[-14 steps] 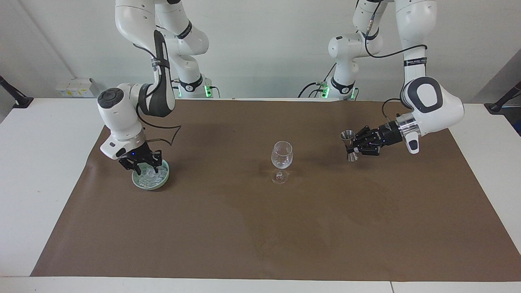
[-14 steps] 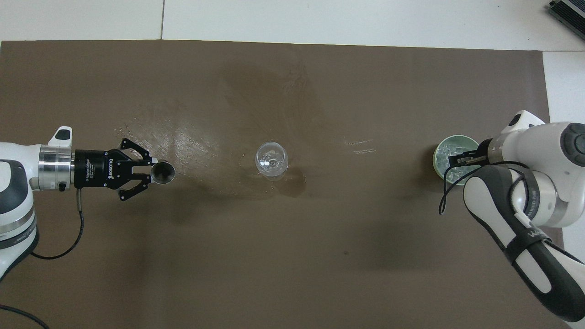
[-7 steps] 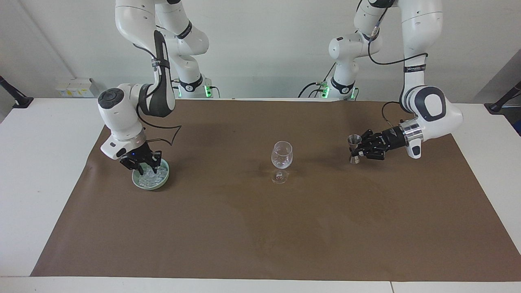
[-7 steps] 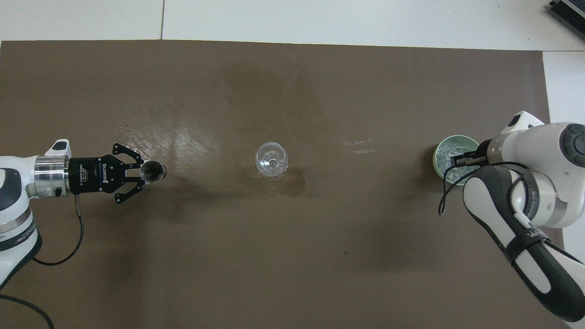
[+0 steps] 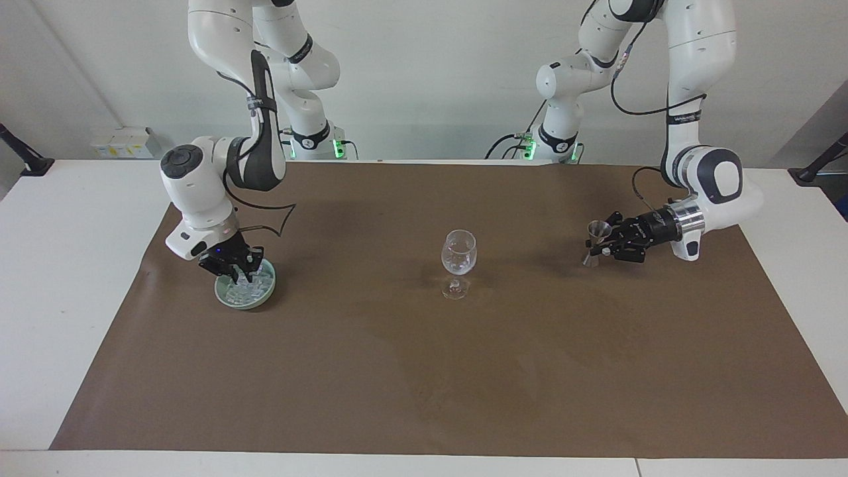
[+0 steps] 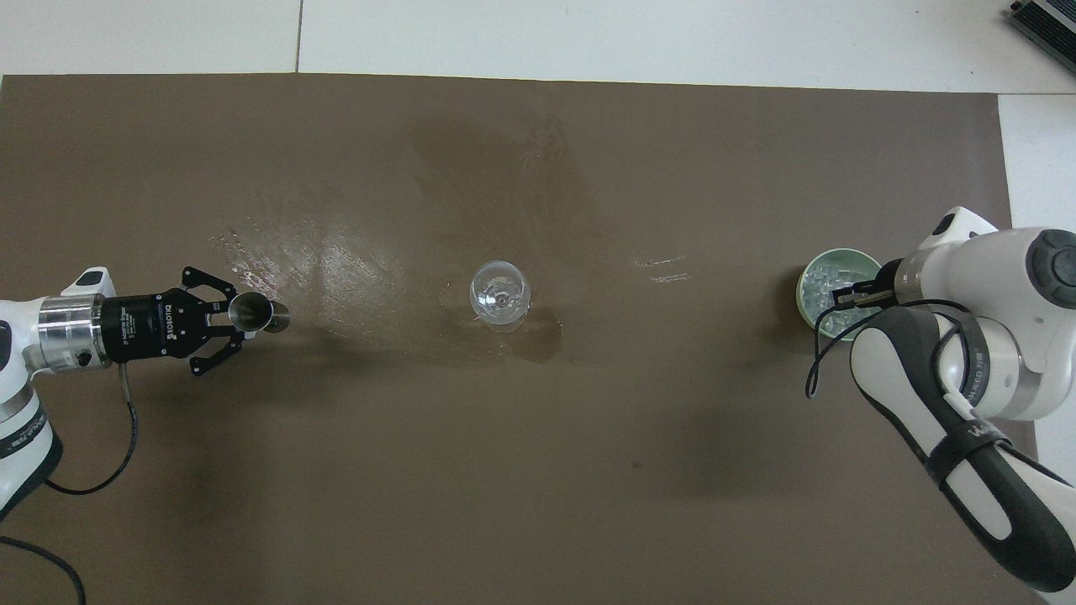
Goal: Pour wine and add ice with both arms
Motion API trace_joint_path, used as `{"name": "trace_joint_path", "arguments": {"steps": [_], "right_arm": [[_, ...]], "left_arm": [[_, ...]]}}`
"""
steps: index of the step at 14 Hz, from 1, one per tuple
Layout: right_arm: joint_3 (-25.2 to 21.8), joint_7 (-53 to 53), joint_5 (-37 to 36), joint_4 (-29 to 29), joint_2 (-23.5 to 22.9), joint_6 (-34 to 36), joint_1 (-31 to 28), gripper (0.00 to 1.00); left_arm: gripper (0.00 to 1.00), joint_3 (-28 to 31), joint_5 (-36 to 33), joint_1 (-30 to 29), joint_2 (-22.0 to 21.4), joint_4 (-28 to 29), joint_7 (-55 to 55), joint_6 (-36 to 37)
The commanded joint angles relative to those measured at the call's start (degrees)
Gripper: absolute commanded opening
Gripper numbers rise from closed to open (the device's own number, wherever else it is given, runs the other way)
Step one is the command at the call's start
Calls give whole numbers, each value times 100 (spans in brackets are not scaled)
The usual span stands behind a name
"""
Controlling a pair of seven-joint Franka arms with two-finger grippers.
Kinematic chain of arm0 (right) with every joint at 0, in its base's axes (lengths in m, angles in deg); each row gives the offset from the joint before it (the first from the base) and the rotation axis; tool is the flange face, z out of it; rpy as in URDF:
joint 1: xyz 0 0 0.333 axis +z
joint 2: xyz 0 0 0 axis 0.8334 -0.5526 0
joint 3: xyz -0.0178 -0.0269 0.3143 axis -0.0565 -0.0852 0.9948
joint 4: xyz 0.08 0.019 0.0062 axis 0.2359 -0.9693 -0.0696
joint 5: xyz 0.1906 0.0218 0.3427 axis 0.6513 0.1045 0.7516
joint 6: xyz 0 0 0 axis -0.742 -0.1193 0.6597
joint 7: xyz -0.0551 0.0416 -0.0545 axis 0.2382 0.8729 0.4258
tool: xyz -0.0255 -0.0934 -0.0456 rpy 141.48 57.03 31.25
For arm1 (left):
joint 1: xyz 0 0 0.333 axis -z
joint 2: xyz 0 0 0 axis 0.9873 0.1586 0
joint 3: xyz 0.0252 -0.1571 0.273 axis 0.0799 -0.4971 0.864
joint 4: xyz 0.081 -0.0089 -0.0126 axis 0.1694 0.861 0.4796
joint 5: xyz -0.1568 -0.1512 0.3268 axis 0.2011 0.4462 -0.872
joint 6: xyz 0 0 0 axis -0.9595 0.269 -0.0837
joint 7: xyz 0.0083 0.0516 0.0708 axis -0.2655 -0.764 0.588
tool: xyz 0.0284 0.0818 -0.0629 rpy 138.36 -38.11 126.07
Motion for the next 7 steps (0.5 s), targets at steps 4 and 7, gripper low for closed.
{"name": "trace_joint_path", "arguments": {"steps": [4, 7], "right_arm": [[37, -9, -17, 191, 102, 351, -58, 0], [89, -245, 9, 542, 260, 755, -49, 0]], "left_arm": [[0, -39, 138, -569, 90, -27, -59, 442], [0, -21, 138, -798, 63, 148, -120, 294]]}}
